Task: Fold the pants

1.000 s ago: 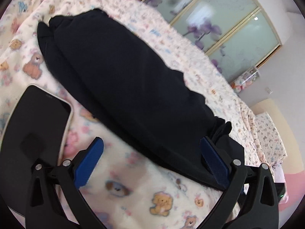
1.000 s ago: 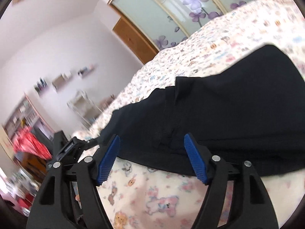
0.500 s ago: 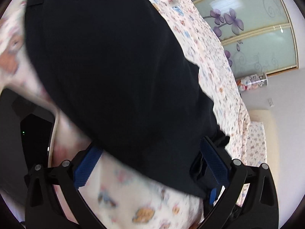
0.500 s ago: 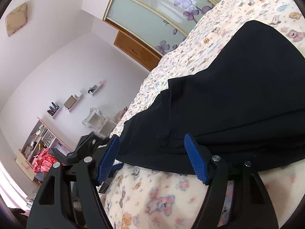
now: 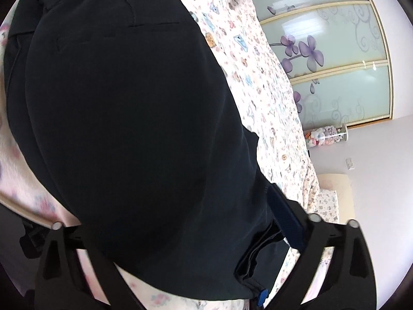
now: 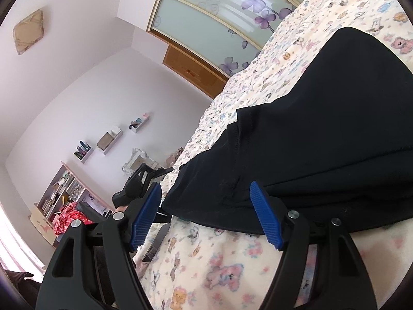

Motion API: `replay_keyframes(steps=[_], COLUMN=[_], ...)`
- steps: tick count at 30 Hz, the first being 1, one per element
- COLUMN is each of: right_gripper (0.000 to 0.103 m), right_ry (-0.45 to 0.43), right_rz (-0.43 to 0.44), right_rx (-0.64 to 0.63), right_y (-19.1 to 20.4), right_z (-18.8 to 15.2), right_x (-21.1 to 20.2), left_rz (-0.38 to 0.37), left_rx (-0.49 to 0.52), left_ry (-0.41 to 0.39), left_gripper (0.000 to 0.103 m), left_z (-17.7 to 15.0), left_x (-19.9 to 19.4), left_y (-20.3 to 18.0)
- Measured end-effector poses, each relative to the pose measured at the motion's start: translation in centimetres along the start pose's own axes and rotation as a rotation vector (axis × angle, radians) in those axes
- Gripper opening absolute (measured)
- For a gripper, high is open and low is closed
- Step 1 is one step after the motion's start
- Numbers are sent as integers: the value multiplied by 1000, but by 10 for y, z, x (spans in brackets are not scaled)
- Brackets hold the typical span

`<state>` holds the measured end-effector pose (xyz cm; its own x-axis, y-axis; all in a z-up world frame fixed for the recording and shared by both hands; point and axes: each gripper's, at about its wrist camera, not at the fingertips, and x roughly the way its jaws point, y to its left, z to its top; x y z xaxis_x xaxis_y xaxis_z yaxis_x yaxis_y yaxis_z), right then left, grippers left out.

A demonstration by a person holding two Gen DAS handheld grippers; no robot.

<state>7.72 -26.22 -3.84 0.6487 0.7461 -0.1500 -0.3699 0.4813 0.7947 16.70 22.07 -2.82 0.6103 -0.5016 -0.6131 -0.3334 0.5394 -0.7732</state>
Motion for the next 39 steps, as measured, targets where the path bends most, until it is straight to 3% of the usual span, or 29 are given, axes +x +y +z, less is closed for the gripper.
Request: replay_keyframes(steps=[6,9,10,14,15,18,19,23,26,28,32,39], right_gripper=[73,73,73,73,73,73,73,73,74,74,74,74], right_ry=[0,0,0,-1,-2,-6,-8,-19,-23,-24,-23,-21], right_rz=[4,7,7,10,11,16,18,29,36,36,38,38], right_rx=[0,1,1,1,1,1,1,2,2,-1,-5,-8], right_y=[1,1,1,2,1,1,2,2,3,4,5,5], right_z=[-2,-3,-3,-3,-3,-4,-4,-5,-5,-5,-5,-5], right_x=[1,2,2,1,1,0,-1,-3,-3,-3,-3,-3], left_rz=[17,94,103,196,248,368,377,253,205,170,52,5], left_rx=[3,61,72,154,199,320,318,62,6,-33,-187,-271], left_ry=[-7,-35,-39,-91,-115,-172,-179,-100,-48,-37,-12,36], left_gripper=[60,33,29,20,19,18,19,24,30,40,49,57], left_z=[2,-1,-1,-7,-11,-22,-23,-2,6,10,23,38], left_x=[2,-1,-1,-4,-5,-3,-4,-7,-7,-9,-14,-1], left_y=[5,0,0,-16,-26,-53,-57,-29,-13,-3,22,32])
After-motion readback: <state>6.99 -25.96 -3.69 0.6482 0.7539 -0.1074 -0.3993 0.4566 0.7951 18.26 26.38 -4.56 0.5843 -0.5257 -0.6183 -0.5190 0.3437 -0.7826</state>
